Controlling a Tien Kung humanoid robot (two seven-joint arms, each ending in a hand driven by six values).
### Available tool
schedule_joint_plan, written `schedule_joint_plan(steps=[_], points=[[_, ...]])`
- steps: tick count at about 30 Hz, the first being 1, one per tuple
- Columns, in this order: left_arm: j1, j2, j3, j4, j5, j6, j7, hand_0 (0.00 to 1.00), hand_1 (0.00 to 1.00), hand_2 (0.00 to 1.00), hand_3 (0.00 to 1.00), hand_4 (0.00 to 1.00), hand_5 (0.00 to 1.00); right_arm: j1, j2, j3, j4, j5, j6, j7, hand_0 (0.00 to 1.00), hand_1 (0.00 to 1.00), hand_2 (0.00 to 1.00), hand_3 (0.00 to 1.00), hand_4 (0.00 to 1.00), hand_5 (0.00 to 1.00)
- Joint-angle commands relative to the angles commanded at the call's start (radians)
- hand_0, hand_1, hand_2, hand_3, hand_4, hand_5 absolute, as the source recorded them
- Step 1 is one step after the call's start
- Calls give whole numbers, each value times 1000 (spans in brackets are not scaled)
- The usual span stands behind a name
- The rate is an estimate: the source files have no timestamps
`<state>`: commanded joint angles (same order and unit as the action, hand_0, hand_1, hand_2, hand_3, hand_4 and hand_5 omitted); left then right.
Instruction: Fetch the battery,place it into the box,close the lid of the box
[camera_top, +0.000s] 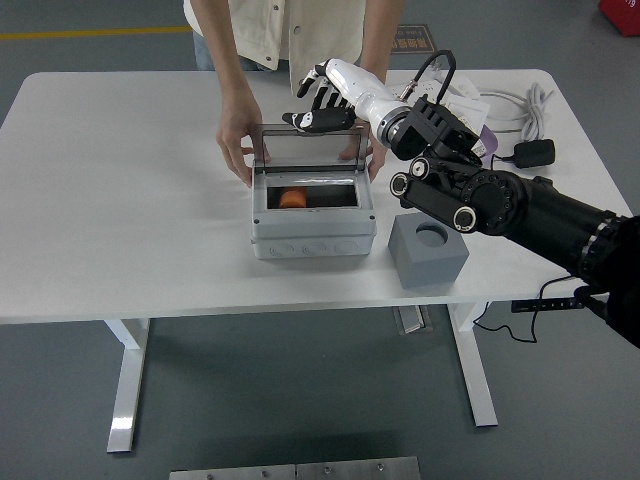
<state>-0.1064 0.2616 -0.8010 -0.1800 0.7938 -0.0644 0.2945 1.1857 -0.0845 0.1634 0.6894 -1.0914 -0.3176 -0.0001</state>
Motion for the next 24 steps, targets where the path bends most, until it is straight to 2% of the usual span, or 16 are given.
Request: schedule_joint_plan(steps=[2, 3, 14, 24], points=[[1, 0, -1, 0, 1, 0, 0, 751, 834, 785, 833, 473, 2, 0, 4, -1, -1, 3, -2, 1, 721, 659, 668, 727, 858, 437], [1, 0, -1, 0, 1, -1, 0, 751, 834, 784, 833, 473, 2, 0, 5, -2, -1, 4, -3, 2, 782, 714, 725, 753, 860, 445], [-2, -2, -1, 0, 0, -1, -1, 751, 834, 784, 833, 474, 2, -15, 17, -14, -8, 17, -26, 17, 802, 724, 735, 764, 856, 446], [-3, -7, 3, 0, -6, -1, -7, 751, 834, 785, 832, 477, 2, -74, 24, -54, -5, 27, -38, 32, 804, 722, 728, 756, 850, 444]])
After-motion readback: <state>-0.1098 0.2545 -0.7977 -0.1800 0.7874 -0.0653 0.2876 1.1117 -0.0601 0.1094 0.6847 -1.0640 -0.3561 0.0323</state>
